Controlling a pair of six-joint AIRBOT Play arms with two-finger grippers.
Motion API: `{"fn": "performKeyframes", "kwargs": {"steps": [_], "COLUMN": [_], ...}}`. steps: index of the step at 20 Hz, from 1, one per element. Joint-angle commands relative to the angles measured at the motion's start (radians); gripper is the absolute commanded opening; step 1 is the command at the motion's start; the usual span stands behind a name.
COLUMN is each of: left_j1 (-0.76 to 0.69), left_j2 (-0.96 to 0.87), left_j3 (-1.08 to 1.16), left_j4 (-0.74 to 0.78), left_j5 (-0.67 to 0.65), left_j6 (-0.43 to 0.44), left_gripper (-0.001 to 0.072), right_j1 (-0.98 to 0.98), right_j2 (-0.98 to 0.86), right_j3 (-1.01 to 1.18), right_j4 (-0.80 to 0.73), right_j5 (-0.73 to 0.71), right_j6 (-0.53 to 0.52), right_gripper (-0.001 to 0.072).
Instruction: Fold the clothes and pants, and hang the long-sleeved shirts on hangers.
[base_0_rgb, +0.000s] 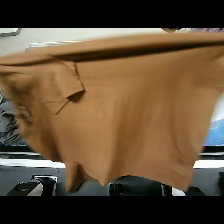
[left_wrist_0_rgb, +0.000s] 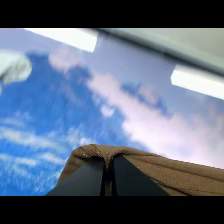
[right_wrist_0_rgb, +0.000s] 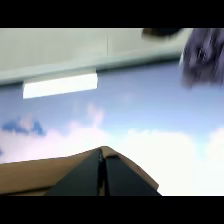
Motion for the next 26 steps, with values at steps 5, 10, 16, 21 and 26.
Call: {"fn": "performKeyframes", "kwargs": {"steps": [5,10,16,21,26], "left_j1": [-0.007,-0.035,0.002,0.147,0.274], "left_j2": [-0.633,-0.838,-0.804,-0.63,-0.436], "left_j3": [-0.035,-0.026,-0.006,-0.013,-0.251], "left_j4": [-0.139,-0.142,-0.137,-0.13,-0.139], "left_j5": [0.114,0.177,0.127,-0.027,-0.095], "left_j6": [0.143,0.143,0.153,0.28,0.319], "left_gripper": [0.0016,0.0019,0.0525,0.0525,0.0525], "right_j1": [0.0,0.051,0.073,-0.117,-0.377], "right_j2": [-0.624,-0.857,-0.869,-0.739,-0.477], "right_j3": [-0.044,-0.044,-0.041,-0.071,-0.518], "right_j4": [0.137,0.186,0.189,0.267,0.404], "right_j5": [-0.121,-0.201,-0.116,0.188,0.192], "right_j6": [-0.001,-0.006,0.018,-0.151,-0.27], "right_gripper": [0.0029,0.003,0.0389,0.0521,0.0521]}}
